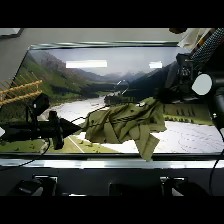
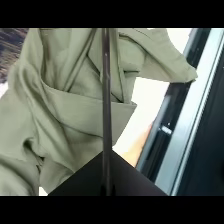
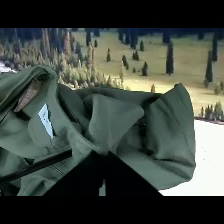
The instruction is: Fold the clothes and pants, and hang the long-sleeved shirts on hangers.
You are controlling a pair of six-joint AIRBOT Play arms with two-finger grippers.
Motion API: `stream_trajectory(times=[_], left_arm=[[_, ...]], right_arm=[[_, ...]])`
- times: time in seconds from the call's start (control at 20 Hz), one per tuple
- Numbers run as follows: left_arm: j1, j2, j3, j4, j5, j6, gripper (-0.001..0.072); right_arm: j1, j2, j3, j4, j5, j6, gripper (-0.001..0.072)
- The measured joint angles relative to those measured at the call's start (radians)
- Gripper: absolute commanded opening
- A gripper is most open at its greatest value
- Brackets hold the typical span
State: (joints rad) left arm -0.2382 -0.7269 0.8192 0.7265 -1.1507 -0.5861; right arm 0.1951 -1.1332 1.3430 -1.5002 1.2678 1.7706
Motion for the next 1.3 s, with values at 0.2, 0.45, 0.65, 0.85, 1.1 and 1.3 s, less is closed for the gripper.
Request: stream_trajectory(times=[0.2, 0.45, 0.65, 0.85, 1.1, 1.3], left_arm=[[0.000, -0.014, 0.000, 0.008, 0.051, 0.008, 0.0014], [-0.021, -0.021, 0.000, 0.023, 0.064, 0.030, 0.0014], [-0.070, -0.041, 0.000, 0.022, 0.074, 0.045, 0.0014], [-0.120, -0.067, 0.000, 0.003, 0.133, 0.058, 0.0014], [-0.153, -0.105, 0.000, -0.015, 0.205, 0.071, 0.0014], [-0.164, -0.132, 0.000, -0.063, 0.239, 0.098, 0.0014]], right_arm=[[0.076, 0.000, 0.049, -0.085, 0.036, 0.040, 0.0025], [0.104, 0.000, 0.094, -0.141, 0.060, 0.066, 0.0025], [0.109, 0.000, 0.135, -0.140, 0.060, 0.072, 0.0025], [0.119, 0.001, 0.156, -0.104, 0.089, 0.056, 0.0025], [0.203, 0.019, 0.164, -0.117, 0.120, 0.049, 0.0025], [0.244, 0.029, 0.169, -0.134, 0.138, 0.068, 0.0025]])
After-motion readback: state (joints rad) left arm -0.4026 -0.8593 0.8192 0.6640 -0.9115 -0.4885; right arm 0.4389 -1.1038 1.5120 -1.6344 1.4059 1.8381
